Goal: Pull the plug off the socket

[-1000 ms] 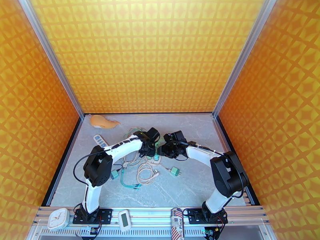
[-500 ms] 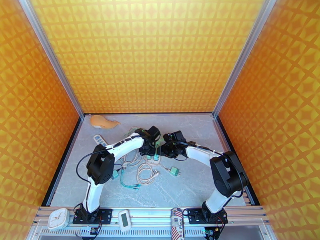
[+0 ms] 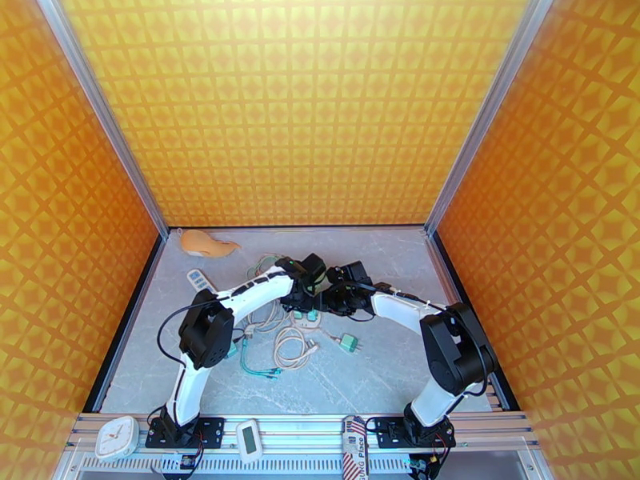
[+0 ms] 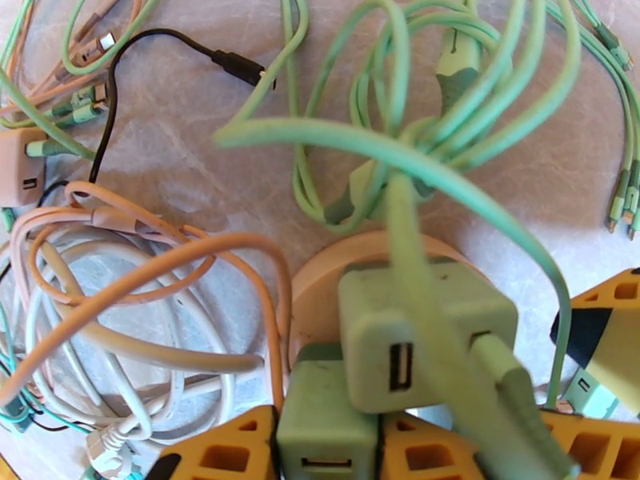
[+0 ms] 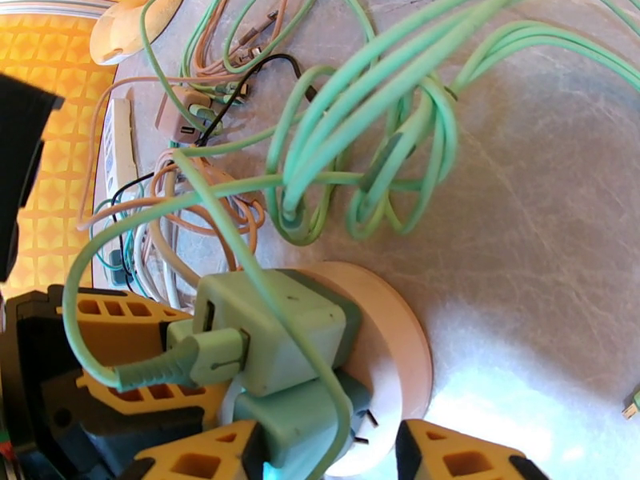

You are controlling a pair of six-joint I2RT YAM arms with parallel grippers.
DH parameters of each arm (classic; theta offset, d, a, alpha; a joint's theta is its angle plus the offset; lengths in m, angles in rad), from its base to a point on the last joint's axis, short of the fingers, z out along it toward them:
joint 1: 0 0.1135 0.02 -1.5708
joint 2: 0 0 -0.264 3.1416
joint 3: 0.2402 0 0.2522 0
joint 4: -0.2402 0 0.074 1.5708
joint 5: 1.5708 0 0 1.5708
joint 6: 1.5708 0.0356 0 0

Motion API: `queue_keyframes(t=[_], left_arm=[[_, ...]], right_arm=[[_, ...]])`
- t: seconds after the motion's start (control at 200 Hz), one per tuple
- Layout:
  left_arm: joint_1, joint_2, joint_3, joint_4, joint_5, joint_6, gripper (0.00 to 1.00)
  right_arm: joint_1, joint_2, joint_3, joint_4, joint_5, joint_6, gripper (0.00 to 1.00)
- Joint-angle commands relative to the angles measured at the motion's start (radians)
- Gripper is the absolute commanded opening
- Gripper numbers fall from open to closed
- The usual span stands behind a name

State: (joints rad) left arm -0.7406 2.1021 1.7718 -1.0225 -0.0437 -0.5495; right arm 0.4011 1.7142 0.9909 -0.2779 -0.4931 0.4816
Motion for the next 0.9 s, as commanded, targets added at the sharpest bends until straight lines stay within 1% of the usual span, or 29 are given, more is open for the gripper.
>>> queue_keyframes(t=[0.0,0.18,0.275,0.415,0.51,0.65,0.745,0.82,0.895], left_arm=[[0.049,-0.115,-0.04,0.064,0.121,-0.039,0.12],[0.036,-0.097,-0.008,0.018,0.095,-0.02,0.12],[0.002,-0.065,0.028,-0.01,0.066,-0.014,0.11],[-0.058,0.001,0.124,-0.096,-0.034,0.005,0.11],[-0.083,0.031,0.163,-0.122,-0.056,0.014,0.1],[-0.086,0.026,0.161,-0.119,-0.057,0.014,0.09],[-0.067,0.004,0.15,-0.111,-0.045,0.008,0.09],[-0.035,-0.026,0.122,-0.086,-0.006,-0.006,0.08],[0.008,-0.069,0.07,-0.039,0.057,-0.027,0.08]], right_arm=[[0.03,0.09,-0.087,-0.206,0.19,-0.037,0.47],[0.035,0.092,-0.086,-0.207,0.194,-0.04,0.47],[0.039,0.094,-0.082,-0.208,0.197,-0.037,0.47],[0.047,0.095,-0.081,-0.212,0.204,-0.037,0.47],[0.053,0.1,-0.08,-0.213,0.206,-0.039,0.47],[0.056,0.101,-0.081,-0.213,0.213,-0.038,0.47],[0.056,0.103,-0.084,-0.213,0.215,-0.039,0.47],[0.056,0.105,-0.086,-0.214,0.22,-0.04,0.47],[0.056,0.105,-0.086,-0.215,0.221,-0.04,0.47]])
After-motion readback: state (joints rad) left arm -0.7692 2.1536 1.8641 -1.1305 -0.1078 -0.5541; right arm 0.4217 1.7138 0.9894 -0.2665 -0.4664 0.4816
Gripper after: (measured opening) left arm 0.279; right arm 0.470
